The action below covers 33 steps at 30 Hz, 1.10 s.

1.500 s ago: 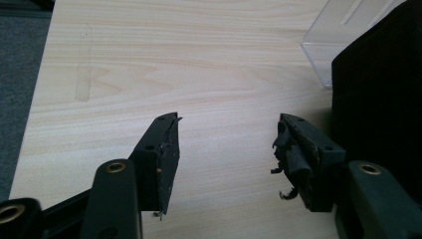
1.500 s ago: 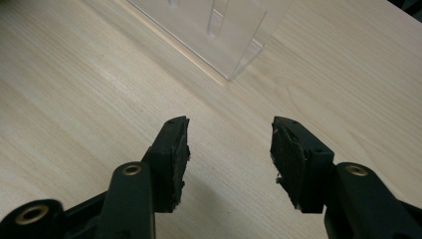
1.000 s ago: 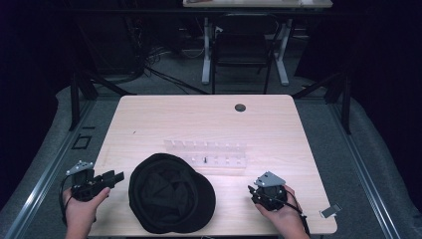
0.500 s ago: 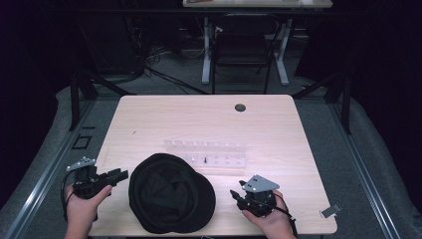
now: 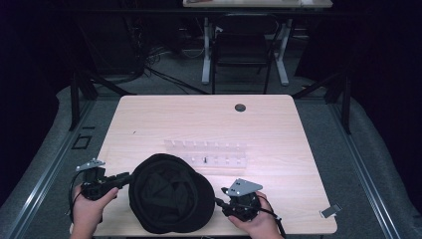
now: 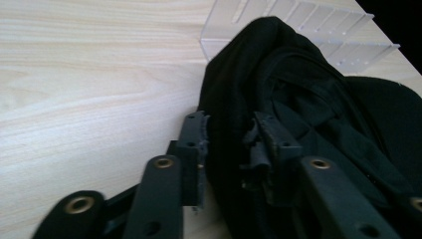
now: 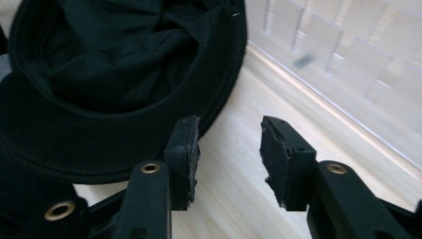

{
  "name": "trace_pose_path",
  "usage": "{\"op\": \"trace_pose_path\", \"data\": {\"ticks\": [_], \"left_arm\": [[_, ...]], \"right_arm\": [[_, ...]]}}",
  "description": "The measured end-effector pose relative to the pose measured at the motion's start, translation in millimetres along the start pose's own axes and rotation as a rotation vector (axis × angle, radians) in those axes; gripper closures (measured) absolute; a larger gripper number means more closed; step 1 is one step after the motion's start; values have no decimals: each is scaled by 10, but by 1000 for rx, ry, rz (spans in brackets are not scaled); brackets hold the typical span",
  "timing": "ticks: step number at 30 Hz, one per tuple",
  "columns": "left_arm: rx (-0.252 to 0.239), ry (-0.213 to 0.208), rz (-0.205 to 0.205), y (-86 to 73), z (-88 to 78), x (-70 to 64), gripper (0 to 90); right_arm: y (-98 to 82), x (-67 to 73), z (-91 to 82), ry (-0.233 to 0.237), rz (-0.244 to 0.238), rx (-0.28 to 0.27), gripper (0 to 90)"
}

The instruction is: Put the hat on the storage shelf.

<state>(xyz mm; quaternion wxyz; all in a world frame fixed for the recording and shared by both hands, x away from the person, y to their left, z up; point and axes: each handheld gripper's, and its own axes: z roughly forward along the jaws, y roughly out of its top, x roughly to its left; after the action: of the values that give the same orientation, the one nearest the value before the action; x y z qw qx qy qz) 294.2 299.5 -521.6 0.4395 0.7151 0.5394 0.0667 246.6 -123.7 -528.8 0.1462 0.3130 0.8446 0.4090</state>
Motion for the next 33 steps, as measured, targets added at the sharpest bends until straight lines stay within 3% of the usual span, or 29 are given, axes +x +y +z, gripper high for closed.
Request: {"op": "trace_pose_path", "data": {"ticks": [6, 11, 16, 21, 25, 29, 33], "left_arm": [[28, -3, 2, -26, 3, -1, 824], [52, 5, -1, -58, -28, -7, 841], [68, 9, -4, -152, -103, -10, 841], [84, -8, -17, -221, -161, 8, 841], [91, -16, -29, -256, -188, 21, 833], [89, -14, -39, -266, -192, 25, 805], [120, -18, -48, -249, -128, 56, 742]], "right_arm": [[-3, 34, 59, 19, -6, 18, 594], [-1, 10, 50, 38, 18, 1, 587], [18, 53, 78, 55, 4, 8, 589], [49, 36, 135, 42, -10, 7, 604], [70, -16, 177, 40, 9, -2, 605], [77, -44, 200, 36, 14, -6, 606], [64, -58, 228, 22, 8, -18, 611]]}}
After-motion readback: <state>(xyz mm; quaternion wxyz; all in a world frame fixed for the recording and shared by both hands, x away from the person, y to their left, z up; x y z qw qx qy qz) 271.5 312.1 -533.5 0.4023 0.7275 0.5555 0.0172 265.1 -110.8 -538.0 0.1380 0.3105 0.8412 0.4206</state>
